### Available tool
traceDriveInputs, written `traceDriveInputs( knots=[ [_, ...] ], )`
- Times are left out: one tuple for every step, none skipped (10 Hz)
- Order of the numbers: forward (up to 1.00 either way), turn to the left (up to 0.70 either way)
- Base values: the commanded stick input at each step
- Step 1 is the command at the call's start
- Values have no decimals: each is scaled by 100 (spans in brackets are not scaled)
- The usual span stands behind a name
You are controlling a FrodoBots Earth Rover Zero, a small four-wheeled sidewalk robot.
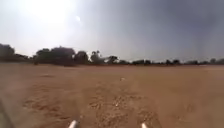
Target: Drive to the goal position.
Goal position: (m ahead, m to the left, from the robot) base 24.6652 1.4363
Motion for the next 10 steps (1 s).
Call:
traceDriveInputs(
  knots=[
    [100,0],
    [100,0],
    [100,0],
    [100,0],
    [100,0],
    [100,0],
    [100,0],
    [100,0],
    [100,0],
    [100,0]
  ],
)
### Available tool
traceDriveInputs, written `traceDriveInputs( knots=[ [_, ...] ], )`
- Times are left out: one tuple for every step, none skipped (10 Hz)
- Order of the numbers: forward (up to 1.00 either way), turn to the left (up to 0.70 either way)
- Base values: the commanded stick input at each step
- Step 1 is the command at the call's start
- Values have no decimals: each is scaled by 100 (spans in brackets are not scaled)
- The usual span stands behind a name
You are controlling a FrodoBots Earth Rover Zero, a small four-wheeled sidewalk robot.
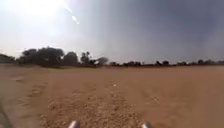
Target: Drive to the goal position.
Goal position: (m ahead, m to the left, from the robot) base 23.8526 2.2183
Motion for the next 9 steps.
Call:
traceDriveInputs(
  knots=[
    [100,0],
    [100,0],
    [100,0],
    [100,0],
    [100,0],
    [100,0],
    [100,0],
    [100,0],
    [100,0]
  ],
)
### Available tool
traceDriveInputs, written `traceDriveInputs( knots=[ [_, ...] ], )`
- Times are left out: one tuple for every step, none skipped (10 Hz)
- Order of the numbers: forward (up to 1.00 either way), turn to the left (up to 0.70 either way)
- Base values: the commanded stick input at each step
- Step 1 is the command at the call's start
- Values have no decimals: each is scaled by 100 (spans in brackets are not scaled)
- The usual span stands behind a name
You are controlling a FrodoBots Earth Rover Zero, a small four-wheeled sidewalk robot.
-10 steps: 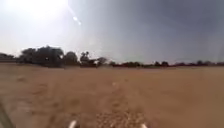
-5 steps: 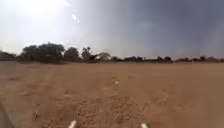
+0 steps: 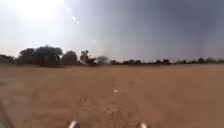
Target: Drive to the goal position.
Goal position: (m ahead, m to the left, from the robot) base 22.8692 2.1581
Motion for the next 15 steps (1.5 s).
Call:
traceDriveInputs(
  knots=[
    [100,0],
    [100,0],
    [100,0],
    [100,0],
    [100,0],
    [100,0],
    [100,0],
    [100,0],
    [100,0],
    [100,0],
    [100,0],
    [100,0],
    [100,0],
    [100,0],
    [100,0]
  ],
)
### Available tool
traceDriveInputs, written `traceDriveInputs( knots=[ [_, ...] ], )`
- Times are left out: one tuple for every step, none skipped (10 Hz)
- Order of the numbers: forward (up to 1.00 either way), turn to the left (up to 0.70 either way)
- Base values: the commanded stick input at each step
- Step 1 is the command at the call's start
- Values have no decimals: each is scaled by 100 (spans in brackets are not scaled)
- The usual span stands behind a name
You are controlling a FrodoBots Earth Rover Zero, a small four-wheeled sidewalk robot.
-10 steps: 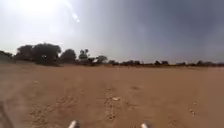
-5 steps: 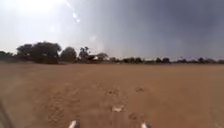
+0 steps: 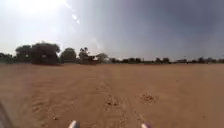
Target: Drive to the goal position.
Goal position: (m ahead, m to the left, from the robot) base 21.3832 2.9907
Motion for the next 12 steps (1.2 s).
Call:
traceDriveInputs(
  knots=[
    [100,0],
    [100,0],
    [100,0],
    [100,0],
    [100,0],
    [100,0],
    [100,0],
    [100,0],
    [100,0],
    [100,0],
    [100,0],
    [100,0]
  ],
)
